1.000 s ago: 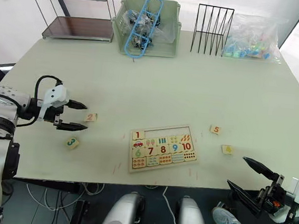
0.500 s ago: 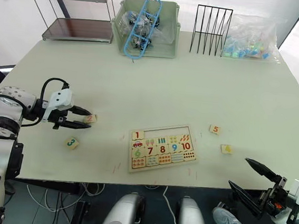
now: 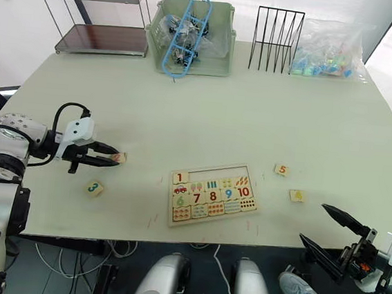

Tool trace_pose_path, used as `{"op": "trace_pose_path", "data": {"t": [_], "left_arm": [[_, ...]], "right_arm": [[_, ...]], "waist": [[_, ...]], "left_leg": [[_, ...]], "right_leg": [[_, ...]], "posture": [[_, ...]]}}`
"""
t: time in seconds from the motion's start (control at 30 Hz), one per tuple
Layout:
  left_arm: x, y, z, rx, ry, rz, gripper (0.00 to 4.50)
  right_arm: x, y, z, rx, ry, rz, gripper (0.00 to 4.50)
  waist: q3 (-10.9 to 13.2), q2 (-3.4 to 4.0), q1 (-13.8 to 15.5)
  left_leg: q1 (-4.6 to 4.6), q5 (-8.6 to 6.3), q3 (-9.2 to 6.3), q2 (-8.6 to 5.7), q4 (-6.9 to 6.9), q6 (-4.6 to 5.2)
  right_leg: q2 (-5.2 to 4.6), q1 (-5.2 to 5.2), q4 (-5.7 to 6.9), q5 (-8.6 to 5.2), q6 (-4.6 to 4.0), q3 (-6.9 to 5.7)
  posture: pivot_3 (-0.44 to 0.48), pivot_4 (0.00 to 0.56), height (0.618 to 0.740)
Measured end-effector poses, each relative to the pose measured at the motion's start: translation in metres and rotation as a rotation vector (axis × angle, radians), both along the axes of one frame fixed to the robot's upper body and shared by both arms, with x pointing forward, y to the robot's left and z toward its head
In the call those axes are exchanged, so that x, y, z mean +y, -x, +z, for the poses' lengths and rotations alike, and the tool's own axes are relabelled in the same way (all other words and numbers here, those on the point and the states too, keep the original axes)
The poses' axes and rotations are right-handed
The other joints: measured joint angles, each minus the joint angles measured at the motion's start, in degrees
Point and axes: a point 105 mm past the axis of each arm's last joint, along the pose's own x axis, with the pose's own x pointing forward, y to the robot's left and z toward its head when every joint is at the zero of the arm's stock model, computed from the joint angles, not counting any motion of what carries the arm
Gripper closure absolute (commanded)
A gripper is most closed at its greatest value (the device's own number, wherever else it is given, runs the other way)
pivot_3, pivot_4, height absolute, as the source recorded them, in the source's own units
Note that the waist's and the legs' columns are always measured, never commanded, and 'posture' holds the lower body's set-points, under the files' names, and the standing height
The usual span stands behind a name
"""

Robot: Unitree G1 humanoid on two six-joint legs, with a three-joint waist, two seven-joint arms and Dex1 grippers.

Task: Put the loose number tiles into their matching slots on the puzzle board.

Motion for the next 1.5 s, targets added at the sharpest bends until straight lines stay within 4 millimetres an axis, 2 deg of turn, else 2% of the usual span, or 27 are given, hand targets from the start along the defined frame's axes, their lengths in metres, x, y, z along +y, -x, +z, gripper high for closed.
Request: {"op": "trace_pose_path", "data": {"t": [0.3, 0.53, 0.73, 1.0, 1.13, 1.23, 1.5], "left_arm": [[-0.002, -0.001, 0.002, -0.010, 0.021, 0.001, 3.56], [-0.015, -0.010, 0.011, -0.054, 0.100, -0.012, 3.56], [-0.034, -0.018, 0.028, -0.101, 0.128, -0.084, 3.56], [-0.046, 0.001, 0.043, -0.024, 0.112, -0.179, 3.56], [-0.063, 0.009, 0.051, 0.002, 0.131, -0.235, 3.56], [-0.083, 0.018, 0.053, 0.041, 0.138, -0.290, 3.56], [-0.128, 0.027, 0.071, 0.043, 0.187, -0.233, 3.56]], "right_arm": [[0.002, 0.000, 0.001, 0.002, 0.004, 0.022, 0.00], [0.004, 0.002, 0.003, -0.006, 0.023, 0.073, 0.00], [0.009, 0.000, 0.006, -0.025, 0.029, 0.124, 0.00], [0.017, -0.004, 0.009, -0.083, 0.033, 0.199, 0.00], [0.020, -0.006, 0.007, -0.085, 0.031, 0.220, 0.00], [0.020, -0.008, 0.006, -0.085, 0.027, 0.220, 0.00], [0.023, -0.011, 0.006, -0.081, 0.017, 0.214, 0.00]], "waist": [[0.00, -0.01, 0.05], [0.02, -0.06, 0.14], [0.03, -0.07, 0.10], [0.05, -0.08, 0.01], [0.05, -0.09, 0.43], [0.05, -0.08, 0.41], [0.06, -0.07, 0.25]], "left_leg": [[-0.03, 0.00, -0.01, 0.00, 0.00, 0.00], [-0.08, 0.00, -0.03, 0.00, 0.03, 0.00], [-0.08, 0.00, -0.06, 0.00, 0.03, 0.00], [-0.08, 0.00, -0.05, 0.01, 0.03, 0.00], [-0.09, 0.00, -0.04, -0.01, 0.05, 0.00], [-0.09, 0.00, -0.06, -0.01, 0.05, 0.00], [-0.08, 0.01, -0.08, -0.01, 0.05, 0.00]], "right_leg": [[0.00, 0.00, -0.01, 0.00, 0.00, -0.01], [0.00, -0.01, -0.02, 0.00, 0.00, -0.03], [0.00, -0.01, -0.01, 0.01, 0.00, -0.03], [-0.01, -0.01, 0.00, 0.00, -0.01, -0.01], [-0.02, 0.00, -0.02, 0.00, 0.00, -0.01], [0.00, -0.01, -0.01, 0.00, 0.00, -0.01], [0.00, 0.00, -0.01, -0.01, 0.01, -0.01]], "posture": [[0.000, 0.150, 0.740], [0.000, 0.150, 0.740], [0.000, 0.150, 0.740], [0.000, 0.150, 0.740], [0.000, 0.150, 0.740], [0.000, 0.150, 0.740], [0.000, 0.150, 0.740]]}}
